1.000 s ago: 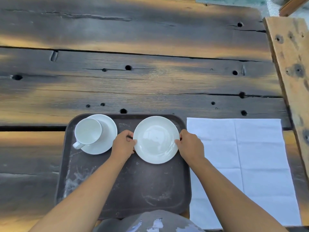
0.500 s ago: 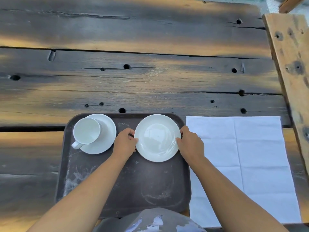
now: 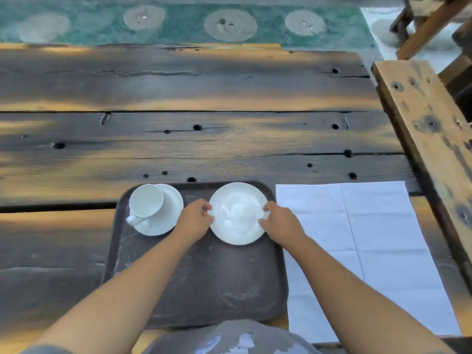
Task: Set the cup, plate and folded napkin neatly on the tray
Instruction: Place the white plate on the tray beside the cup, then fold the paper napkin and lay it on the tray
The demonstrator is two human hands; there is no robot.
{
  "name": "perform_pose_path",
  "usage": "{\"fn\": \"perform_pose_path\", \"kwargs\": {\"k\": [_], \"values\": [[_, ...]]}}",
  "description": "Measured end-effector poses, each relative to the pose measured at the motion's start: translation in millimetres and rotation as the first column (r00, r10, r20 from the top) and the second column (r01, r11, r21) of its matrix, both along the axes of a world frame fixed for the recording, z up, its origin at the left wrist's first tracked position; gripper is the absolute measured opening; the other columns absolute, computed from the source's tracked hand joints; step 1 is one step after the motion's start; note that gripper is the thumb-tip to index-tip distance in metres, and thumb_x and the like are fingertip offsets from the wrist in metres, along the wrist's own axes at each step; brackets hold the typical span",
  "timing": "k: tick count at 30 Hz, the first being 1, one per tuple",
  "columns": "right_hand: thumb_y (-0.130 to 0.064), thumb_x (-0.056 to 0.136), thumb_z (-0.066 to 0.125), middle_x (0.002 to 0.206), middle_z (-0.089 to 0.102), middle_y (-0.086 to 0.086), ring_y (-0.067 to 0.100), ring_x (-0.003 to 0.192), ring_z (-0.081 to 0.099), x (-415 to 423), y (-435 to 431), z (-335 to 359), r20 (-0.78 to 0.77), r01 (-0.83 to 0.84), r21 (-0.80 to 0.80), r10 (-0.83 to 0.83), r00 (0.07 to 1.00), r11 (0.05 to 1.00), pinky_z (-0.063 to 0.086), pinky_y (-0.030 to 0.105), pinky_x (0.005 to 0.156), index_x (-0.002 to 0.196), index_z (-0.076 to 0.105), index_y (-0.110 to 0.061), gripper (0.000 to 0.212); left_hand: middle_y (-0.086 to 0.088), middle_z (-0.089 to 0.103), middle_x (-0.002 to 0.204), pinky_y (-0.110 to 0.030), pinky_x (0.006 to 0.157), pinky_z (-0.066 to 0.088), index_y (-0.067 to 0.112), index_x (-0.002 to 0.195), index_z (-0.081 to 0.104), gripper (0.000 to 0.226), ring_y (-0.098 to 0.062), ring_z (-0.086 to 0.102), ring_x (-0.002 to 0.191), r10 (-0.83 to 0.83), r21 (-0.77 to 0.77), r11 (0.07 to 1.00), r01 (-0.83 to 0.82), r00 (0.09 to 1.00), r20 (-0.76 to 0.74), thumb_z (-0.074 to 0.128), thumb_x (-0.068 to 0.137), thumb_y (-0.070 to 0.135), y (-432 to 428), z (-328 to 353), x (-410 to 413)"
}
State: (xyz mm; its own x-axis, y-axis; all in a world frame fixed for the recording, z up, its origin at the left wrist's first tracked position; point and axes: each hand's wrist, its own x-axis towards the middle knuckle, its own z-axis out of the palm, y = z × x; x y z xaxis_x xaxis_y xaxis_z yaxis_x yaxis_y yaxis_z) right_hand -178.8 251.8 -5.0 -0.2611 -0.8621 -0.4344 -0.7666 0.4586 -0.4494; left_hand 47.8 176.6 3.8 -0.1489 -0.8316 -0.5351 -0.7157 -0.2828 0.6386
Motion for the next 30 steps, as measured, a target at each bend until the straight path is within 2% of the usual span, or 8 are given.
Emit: {"fn": "perform_pose_path", "kwargs": {"k": [3,5,11,16,20,24,27,30], "values": [[-0.034,0.090,0.057,0.105,0.069,0.005,0.024,0.095,0.064,5,8,15,-0.024,-0.074,-0.021,0.073,0.997,0.997,0.054,0.037,0.079,0.127,0.053,-0.017,0.040,0.002,0.063,0.085,-0.023,0.062,0.046,0.022,0.099,0.058,0.015,-0.015,0.060,0.074,-0.114,-0.061,0.991,0.117,0.992,0.047,0.061,0.086,0.014,9,13,0],[-0.035,0.091,0.057,0.104,0.067,0.005,0.024,0.094,0.064,7,12,25,-0.041,-0.109,-0.024,0.108,0.993,0.994,0.054,0.037,0.076,0.126,0.052,-0.017,0.040,0.003,0.063,0.085,-0.020,0.060,0.041,0.021,0.101,0.059,0.016,-0.016,0.060,0.076,-0.184,-0.084,0.978,0.191,0.979,0.083,0.062,0.086,0.017,14,21,0],[-0.036,0.091,0.054,0.112,0.066,0.006,0.025,0.097,0.062,10,23,42,-0.058,-0.133,0.023,0.134,0.989,0.991,0.050,0.035,0.074,0.123,0.055,-0.014,0.038,-0.004,0.068,0.105,-0.034,0.086,0.052,0.017,0.118,0.060,0.031,-0.023,0.064,0.096,-0.332,-0.091,0.930,0.357,0.918,0.218,0.060,0.087,0.019,28,34,-3],[-0.033,0.090,0.053,0.106,0.067,0.004,0.024,0.093,0.060,4,36,46,-0.054,-0.099,0.022,0.100,0.993,0.995,0.052,0.035,0.075,0.108,0.059,-0.013,0.028,-0.001,0.067,0.115,-0.034,0.088,0.052,0.019,0.128,0.058,0.040,-0.022,0.062,0.101,-0.404,-0.088,0.894,0.440,0.874,0.270,0.057,0.088,0.022,35,38,-13],[-0.035,0.092,0.053,0.109,0.068,0.004,0.023,0.099,0.062,-22,62,48,-0.022,0.006,-0.003,-0.006,1.000,1.000,0.049,0.034,0.076,0.117,0.058,-0.013,0.033,0.000,0.065,0.123,-0.029,0.081,0.049,0.021,0.132,0.055,0.042,-0.019,0.060,0.099,-0.477,-0.089,0.851,0.517,0.833,0.280,0.056,0.090,0.026,39,40,-45],[-0.037,0.094,0.052,0.115,0.065,0.003,0.022,0.103,0.060,-62,101,45,0.002,0.116,0.010,-0.116,0.993,0.993,0.050,0.034,0.082,0.126,0.055,-0.015,0.039,-0.002,0.066,0.122,-0.031,0.089,0.047,0.019,0.132,0.057,0.041,-0.022,0.061,0.110,-0.571,-0.102,0.778,0.620,0.766,0.296,0.056,0.091,0.024,49,42,-95],[-0.037,0.093,0.052,0.117,0.064,0.003,0.022,0.104,0.060,-96,134,42,0.014,0.221,0.029,-0.222,0.975,0.975,0.051,0.035,0.085,0.127,0.055,-0.017,0.039,-0.002,0.069,0.113,-0.031,0.085,0.048,0.016,0.121,0.062,0.033,-0.024,0.063,0.107,-0.630,-0.137,0.720,0.680,0.724,0.280,0.058,0.088,0.020,60,40,-139],[-0.037,0.093,0.052,0.117,0.065,0.002,0.021,0.106,0.060,-131,169,37,0.009,0.313,0.041,-0.314,0.949,0.949,0.051,0.036,0.089,0.127,0.055,-0.017,0.039,-0.003,0.068,0.118,-0.032,0.091,0.049,0.015,0.126,0.059,0.037,-0.023,0.061,0.110,-0.705,-0.139,0.638,0.757,0.647,0.290,0.057,0.090,0.021,73,38,-188]]}}
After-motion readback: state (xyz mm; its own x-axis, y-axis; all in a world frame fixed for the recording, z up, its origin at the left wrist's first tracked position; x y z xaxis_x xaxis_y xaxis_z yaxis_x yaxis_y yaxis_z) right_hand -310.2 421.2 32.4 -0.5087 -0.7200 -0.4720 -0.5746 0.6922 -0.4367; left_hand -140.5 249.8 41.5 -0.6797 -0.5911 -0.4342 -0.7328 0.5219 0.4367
